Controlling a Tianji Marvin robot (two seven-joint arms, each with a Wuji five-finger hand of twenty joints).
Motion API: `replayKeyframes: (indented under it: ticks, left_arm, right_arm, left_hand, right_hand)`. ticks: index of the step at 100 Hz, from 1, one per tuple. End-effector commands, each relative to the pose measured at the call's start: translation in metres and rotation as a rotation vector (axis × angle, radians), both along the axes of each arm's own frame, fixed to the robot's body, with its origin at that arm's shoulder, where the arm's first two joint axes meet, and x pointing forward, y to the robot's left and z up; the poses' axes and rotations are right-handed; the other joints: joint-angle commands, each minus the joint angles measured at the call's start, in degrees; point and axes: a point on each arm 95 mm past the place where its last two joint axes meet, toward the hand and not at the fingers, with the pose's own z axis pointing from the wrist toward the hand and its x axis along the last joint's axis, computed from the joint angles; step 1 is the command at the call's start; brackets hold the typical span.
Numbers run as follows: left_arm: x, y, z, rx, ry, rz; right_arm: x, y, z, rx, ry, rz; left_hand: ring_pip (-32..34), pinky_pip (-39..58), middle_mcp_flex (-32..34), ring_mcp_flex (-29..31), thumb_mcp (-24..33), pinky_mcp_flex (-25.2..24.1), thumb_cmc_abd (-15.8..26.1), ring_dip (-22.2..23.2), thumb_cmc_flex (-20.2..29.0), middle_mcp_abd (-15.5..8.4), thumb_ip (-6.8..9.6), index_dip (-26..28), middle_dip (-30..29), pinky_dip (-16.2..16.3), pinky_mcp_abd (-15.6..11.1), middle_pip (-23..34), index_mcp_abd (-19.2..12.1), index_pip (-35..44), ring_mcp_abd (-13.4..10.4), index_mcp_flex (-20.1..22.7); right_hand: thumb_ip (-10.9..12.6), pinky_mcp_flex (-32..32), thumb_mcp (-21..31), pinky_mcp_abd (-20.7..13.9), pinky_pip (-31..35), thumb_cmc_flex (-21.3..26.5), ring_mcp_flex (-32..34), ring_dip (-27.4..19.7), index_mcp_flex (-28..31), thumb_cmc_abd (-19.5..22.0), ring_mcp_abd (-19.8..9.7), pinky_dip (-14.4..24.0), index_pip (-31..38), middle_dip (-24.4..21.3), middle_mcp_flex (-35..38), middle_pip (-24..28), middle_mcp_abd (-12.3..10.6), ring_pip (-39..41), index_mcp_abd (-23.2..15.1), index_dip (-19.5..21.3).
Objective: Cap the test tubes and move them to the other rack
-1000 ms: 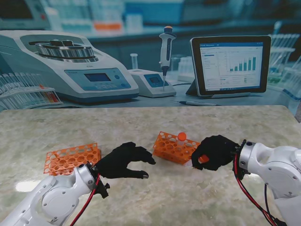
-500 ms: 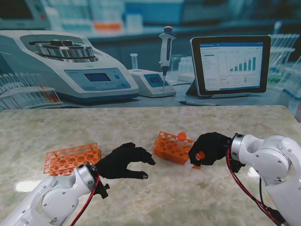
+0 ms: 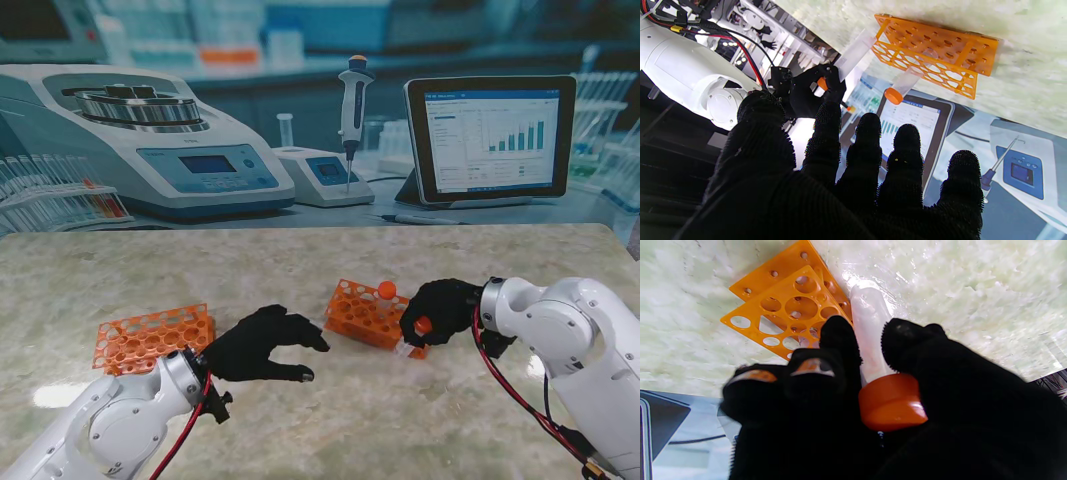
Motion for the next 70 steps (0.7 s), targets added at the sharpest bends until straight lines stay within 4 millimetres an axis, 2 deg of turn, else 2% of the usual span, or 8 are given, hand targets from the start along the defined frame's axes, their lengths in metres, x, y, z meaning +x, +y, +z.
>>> replayKeyframes:
  ticks: [1,70]
  left_arm:
    - [-0.001,0.001,-0.002,0.005,0.005,-0.001]
    - [0.001,0.002,-0.002,0.005,0.005,0.000]
  right_arm:
    - [0.003,-0.001,-0.004,-0.017,0.013,-0.008]
    - [0.024,-0.005,0.007,-0.069,-0.019,-0.032]
  left_hand:
    - [-1.11,-2.29,-0.57,-1.43,-0.14,-0.93,1.81,-0.33,-0.57,0.60,-0.56,-0.49,-1.10,-0.67,0.66,-1.34,-0.57,-1.14,-1.55,-0.24]
    - [-1.13,-2.24,-0.56,-1.46,-0.14,-0.82,1.86,-0.31,-0.46,0.75,-0.54,-0.53,-1.12,-0.51,0.72,-1.35,-0.54,-1.17,-1.53,-0.17]
  right_hand:
    - [6.74,0.55,12.02,-1.27,0.14,7.90,-0.23,-0.54,5.97,13.82,-8.02,0.14,5.49,0.60,4.29,3.23,-8.41,-0.61,6.57,-0.03]
    - [5.21,0.37,11.99,-0.83,-0.62,8.09,-0.25,-0.72,5.50,13.82,-7.64,0.21,5.24,0.62,3.63,3.18,-8.27,-1.45,6.53,-0.31]
